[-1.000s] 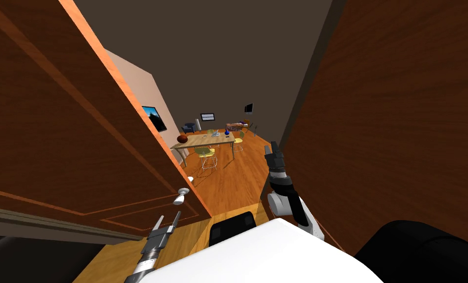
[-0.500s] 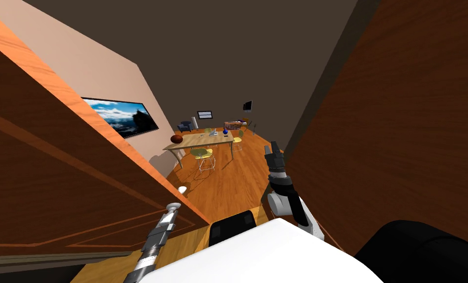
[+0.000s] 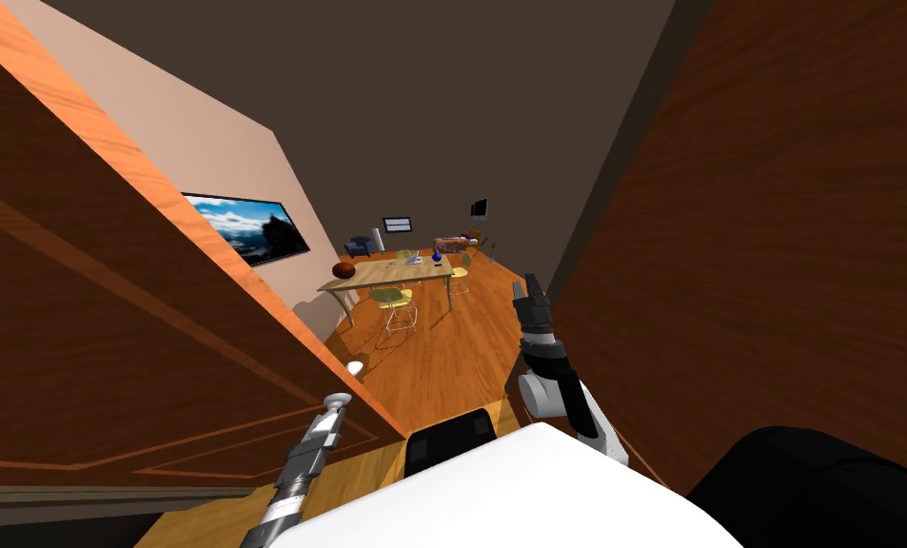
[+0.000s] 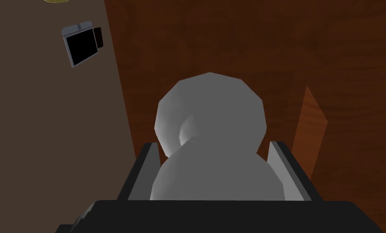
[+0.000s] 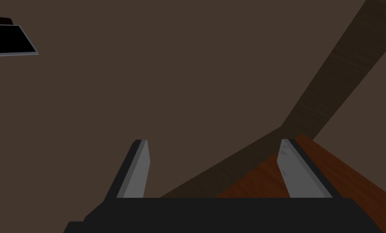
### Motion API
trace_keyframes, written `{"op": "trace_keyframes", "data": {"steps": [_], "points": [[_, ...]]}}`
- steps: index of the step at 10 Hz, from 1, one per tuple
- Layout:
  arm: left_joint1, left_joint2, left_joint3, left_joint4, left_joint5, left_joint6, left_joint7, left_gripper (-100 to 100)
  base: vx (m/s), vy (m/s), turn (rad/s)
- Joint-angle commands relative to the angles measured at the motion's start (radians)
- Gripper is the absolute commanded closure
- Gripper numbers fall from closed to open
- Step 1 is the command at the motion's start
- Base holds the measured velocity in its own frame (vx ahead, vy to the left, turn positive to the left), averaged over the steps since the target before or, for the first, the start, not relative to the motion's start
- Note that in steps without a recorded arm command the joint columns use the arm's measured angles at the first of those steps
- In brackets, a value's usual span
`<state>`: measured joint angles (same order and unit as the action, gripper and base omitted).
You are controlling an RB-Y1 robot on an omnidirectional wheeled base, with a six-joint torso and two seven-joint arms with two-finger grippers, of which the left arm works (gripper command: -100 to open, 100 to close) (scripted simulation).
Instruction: Pull the door open
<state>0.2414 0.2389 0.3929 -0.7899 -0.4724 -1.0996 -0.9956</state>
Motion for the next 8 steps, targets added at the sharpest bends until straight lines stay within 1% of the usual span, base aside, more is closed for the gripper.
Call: {"op": "trace_keyframes", "data": {"steps": [1, 3, 8], "points": [[-0.004, 0.001, -0.007, 0.002, 0.012, 0.002, 0.036, 100, -0.024, 0.011, -0.036], [-0.007, 0.001, -0.012, 0.003, 0.021, 0.004, 0.066, 100, -0.035, 0.010, -0.032], [-0.021, 0.005, -0.039, 0.010, 0.069, 0.014, 0.200, 100, -0.044, 0.018, -0.043]]}}
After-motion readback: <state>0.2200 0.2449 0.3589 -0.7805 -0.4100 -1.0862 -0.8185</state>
